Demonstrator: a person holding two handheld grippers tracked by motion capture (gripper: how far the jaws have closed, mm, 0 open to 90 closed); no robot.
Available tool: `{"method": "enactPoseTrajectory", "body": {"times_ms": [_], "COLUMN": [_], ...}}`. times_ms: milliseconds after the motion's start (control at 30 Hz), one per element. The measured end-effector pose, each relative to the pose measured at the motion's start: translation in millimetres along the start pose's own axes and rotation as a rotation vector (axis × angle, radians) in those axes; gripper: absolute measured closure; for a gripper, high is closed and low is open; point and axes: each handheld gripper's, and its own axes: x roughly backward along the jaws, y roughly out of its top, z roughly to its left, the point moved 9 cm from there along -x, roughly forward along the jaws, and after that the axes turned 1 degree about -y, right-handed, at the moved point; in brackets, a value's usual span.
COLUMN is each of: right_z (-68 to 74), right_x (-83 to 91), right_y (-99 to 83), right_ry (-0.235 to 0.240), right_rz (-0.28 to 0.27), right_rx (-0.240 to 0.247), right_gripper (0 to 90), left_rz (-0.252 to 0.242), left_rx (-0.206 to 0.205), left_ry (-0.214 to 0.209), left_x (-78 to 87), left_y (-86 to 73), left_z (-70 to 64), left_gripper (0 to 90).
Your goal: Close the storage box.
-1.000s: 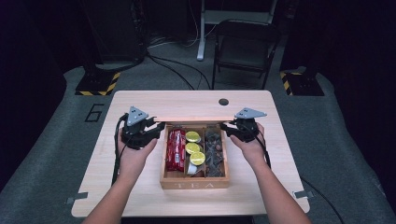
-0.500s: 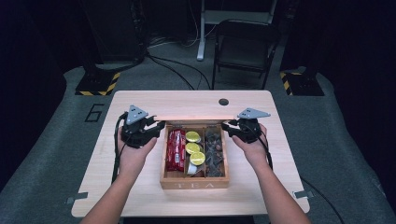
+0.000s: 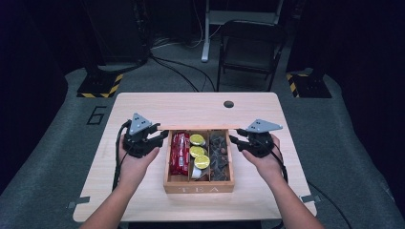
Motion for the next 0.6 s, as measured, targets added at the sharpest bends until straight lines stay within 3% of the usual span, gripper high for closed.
{"method": "enactPoseTrajectory", "body": {"times_ms": [300, 467, 600], "right_z": [15.9, 29.8, 42.4], "right_x": [28.1, 37.1, 41.2], "right_y": [-8.3, -23.8, -41.6], "right_ry": [0.025, 0.050, 0.063], "right_rz": [-0.037, -0.020, 0.000], "right_rx": [0.007, 0.018, 0.031], "right_gripper": [57.9, 60.2, 60.1], "left_rz": [-0.014, 0.008, 0.011], "left_rx": [0.022, -0.026, -0.029], "left_ry": [-0.073, -0.063, -0.066], "left_x": [8.8, 12.6, 15.1], "left_y": [-27.8, -49.6, -63.8], "left_z": [-9.7, -18.7, -24.1], "left_gripper": [57.7, 57.1, 56.9]}}
